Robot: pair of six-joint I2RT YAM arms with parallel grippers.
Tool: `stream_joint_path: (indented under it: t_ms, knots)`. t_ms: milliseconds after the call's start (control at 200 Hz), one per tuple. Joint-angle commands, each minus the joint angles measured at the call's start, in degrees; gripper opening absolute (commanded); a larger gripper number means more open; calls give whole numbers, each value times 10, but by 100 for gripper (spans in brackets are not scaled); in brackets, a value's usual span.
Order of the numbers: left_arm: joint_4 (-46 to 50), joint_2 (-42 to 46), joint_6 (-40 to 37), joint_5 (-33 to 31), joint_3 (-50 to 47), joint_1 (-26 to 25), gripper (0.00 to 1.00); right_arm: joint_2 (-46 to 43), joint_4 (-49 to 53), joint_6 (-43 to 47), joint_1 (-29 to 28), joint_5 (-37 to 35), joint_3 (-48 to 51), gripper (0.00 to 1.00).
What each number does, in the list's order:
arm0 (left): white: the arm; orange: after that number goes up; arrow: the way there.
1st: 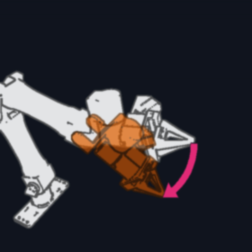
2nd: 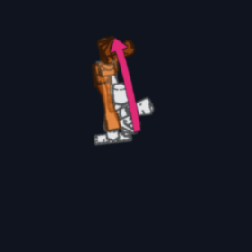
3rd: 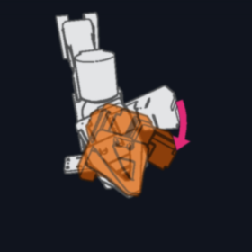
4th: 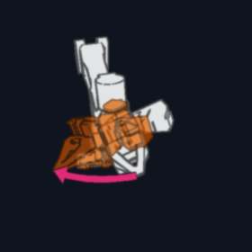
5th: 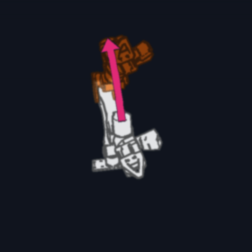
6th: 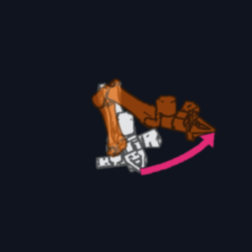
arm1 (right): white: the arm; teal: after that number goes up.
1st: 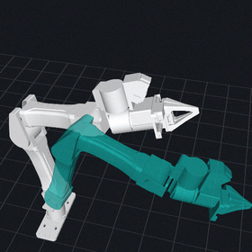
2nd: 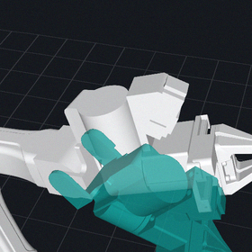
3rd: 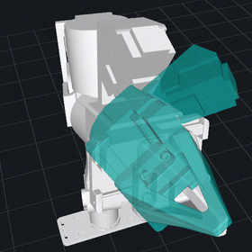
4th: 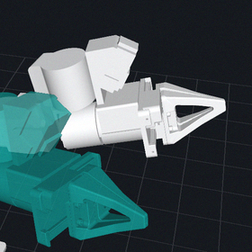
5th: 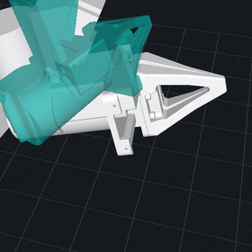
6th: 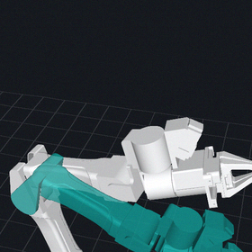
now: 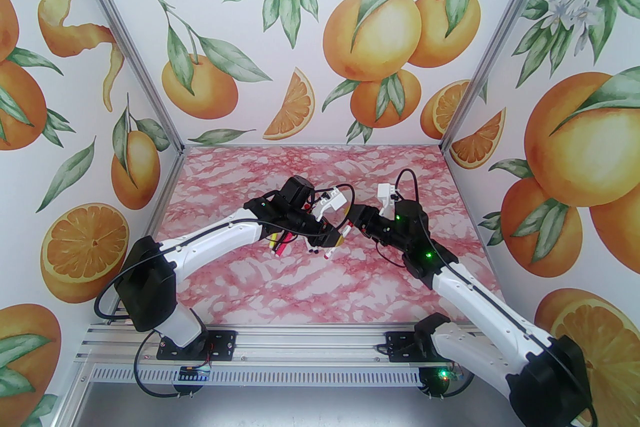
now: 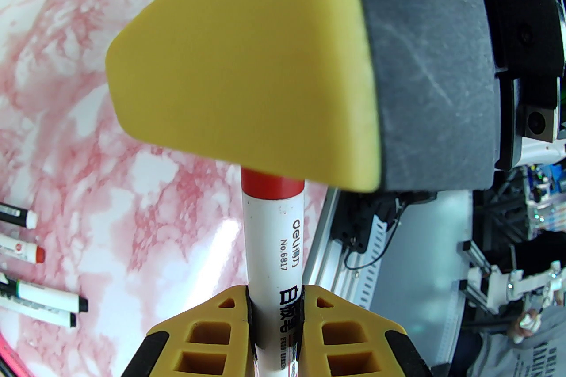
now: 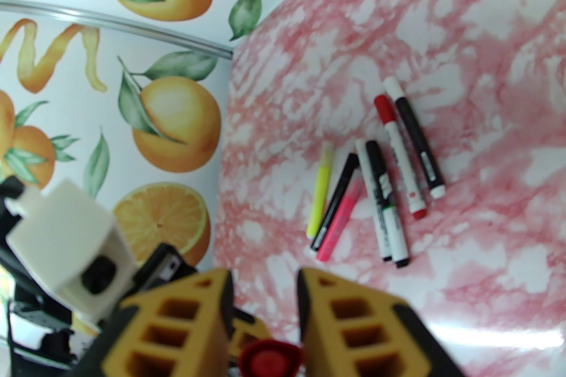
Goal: Open the pen caps
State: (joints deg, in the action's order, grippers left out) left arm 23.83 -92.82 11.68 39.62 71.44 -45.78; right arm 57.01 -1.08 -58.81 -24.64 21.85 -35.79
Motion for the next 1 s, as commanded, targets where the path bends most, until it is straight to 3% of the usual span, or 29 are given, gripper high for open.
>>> stream_joint_path:
  t_ms: [0,996]
  knots:
    - [-10,1,-1,13,22,-2,17,3,6,11,-5,-10,-15,34]
    - [-11,-3,4,6,25,-2,17,6,-1,8,-5,-1,0,29]
